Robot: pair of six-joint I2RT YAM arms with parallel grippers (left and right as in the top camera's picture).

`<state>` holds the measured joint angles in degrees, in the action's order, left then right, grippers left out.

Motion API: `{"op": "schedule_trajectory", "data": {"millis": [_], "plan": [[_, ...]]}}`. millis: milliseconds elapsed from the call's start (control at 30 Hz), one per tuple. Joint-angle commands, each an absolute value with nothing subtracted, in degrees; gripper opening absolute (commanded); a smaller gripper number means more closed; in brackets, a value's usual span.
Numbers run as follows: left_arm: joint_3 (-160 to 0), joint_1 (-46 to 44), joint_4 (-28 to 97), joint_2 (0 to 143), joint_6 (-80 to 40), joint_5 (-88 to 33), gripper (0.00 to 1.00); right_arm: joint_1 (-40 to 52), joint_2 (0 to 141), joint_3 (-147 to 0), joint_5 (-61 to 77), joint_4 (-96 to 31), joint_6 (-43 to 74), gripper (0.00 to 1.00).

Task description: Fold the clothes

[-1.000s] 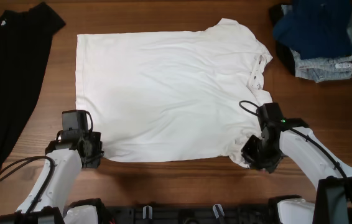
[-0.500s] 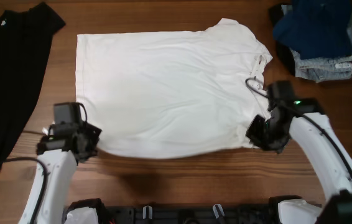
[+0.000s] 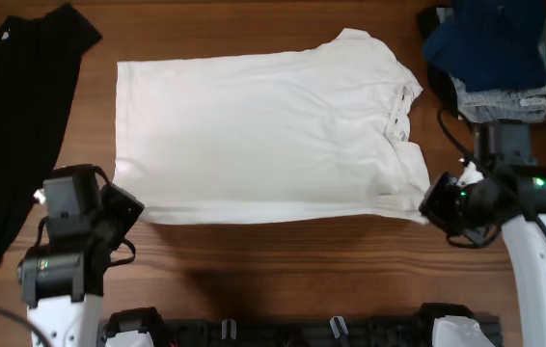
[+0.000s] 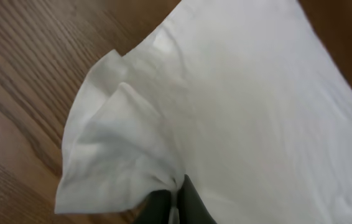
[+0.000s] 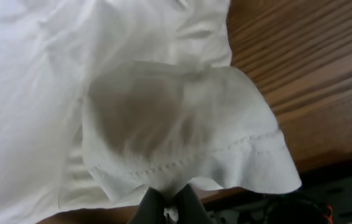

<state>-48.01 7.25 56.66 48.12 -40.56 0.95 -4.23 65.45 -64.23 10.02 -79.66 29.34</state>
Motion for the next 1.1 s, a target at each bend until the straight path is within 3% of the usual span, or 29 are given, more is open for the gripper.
{"op": "schedule_trajectory", "data": {"millis": [0, 333, 633, 1067], "plan": [[-49.52, 7.68, 57.32, 47.57, -39.18, 2.35, 0.04, -4.58, 65.34, -66.74, 8.56, -78.61, 25.39, 0.04], [-49.52, 7.68, 54.50, 60.90, -39.18, 6.20, 0.04, -4.54, 83.55, -66.81, 14.37, -63.99, 16.45, 0.04], [-49.52, 7.68, 40.45, 76.99, -39.16, 10.20, 0.04, -2.83, 91.37, -69.76, 14.70, -46.19, 12.91, 0.04], [-49.52, 7.68, 21.45, 88.09, -35.88, 10.20, 0.04, -2.79, 100.68, -69.76, 15.05, -40.32, 11.44, 0.04]]}}
